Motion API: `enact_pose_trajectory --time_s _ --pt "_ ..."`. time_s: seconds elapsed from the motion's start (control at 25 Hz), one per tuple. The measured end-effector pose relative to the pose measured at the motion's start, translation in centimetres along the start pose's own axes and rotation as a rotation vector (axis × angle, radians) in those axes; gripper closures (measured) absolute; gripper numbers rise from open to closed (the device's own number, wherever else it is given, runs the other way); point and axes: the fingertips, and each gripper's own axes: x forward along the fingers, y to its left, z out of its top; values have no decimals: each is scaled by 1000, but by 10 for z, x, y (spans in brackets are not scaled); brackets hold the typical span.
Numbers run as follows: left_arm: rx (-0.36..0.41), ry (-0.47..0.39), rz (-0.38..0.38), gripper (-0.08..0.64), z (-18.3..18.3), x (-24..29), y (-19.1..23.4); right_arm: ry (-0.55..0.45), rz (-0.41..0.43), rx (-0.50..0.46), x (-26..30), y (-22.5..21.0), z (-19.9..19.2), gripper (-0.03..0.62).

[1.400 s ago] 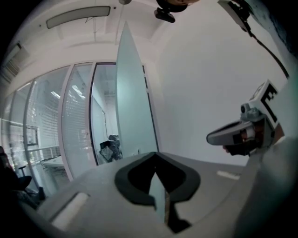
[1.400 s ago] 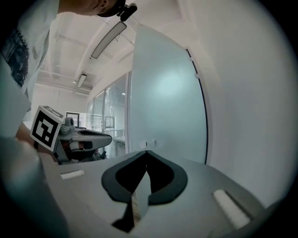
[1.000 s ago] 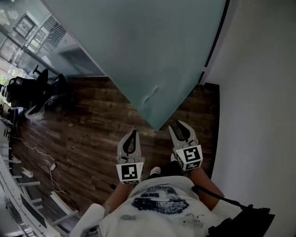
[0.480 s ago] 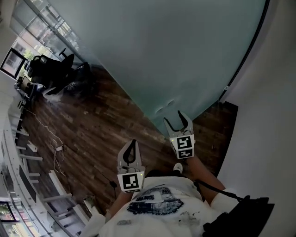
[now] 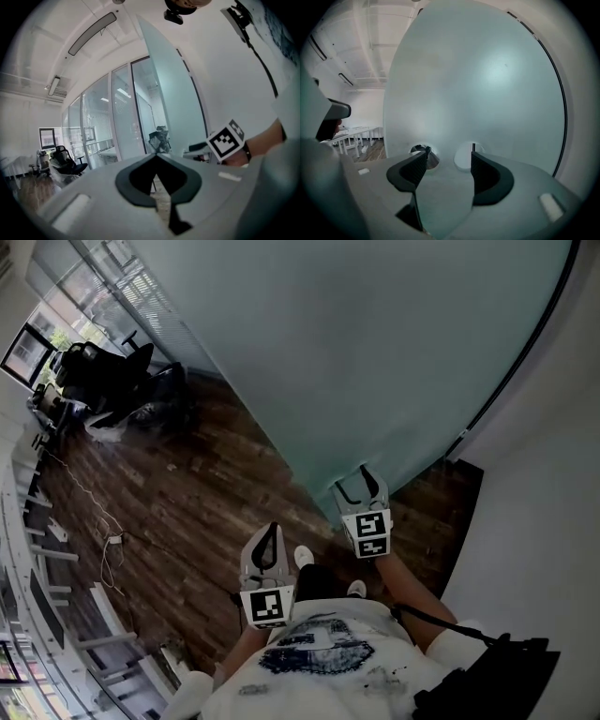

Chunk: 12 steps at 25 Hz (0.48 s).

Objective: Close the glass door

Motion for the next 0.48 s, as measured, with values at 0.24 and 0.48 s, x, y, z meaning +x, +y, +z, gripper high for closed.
enact_pose_trajectory --time_s 0.24,0.48 --pt "-11 -70 -27 557 15 46 39 21 -31 -20 19 1 -2 477" --pt "-24 -106 -22 557 17 85 92 -10 -63 -23 22 -7 -10 474"
